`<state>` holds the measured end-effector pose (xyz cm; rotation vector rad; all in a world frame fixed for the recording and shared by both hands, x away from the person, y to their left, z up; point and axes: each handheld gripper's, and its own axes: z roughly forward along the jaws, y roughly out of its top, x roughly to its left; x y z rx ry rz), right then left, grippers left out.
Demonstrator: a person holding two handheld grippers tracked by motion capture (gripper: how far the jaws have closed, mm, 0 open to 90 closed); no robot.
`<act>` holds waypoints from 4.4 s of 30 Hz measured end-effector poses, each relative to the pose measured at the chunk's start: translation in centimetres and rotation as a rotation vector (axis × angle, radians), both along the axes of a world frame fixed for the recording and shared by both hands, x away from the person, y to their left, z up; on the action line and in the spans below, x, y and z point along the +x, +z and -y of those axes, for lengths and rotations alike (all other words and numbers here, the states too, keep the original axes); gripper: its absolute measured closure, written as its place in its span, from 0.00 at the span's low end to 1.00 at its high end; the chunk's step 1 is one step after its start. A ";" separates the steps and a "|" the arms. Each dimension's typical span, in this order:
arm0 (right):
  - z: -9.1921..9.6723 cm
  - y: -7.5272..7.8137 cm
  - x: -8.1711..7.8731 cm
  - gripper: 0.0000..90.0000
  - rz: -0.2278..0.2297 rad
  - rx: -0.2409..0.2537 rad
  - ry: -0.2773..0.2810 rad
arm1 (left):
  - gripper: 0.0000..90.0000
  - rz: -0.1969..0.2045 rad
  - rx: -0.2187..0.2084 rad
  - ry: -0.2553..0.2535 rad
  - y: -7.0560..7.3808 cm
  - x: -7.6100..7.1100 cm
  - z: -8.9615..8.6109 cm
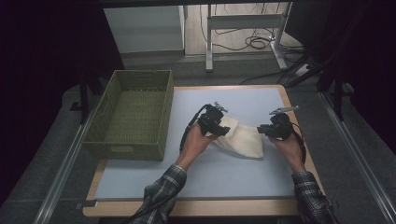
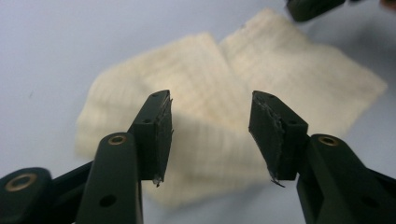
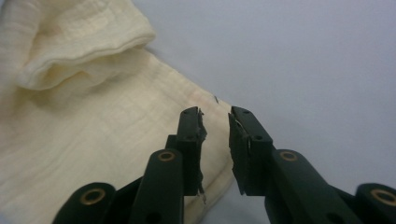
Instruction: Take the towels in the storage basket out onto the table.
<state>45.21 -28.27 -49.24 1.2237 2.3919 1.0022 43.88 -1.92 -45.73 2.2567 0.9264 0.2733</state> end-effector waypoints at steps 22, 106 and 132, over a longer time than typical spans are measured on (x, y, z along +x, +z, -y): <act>0.1 1.0 -2.3 0.96 0.077 -0.025 0.047 | 0.90 0.028 -0.032 0.068 -0.5 -0.1 -1.9; 0.9 -0.1 0.7 0.98 0.081 -0.084 -0.073 | 0.98 0.139 0.020 0.262 -3.0 3.4 -7.2; 2.6 -0.6 -2.4 0.78 0.015 -0.019 -0.021 | 0.54 0.044 -0.009 0.260 -6.0 -0.5 -8.5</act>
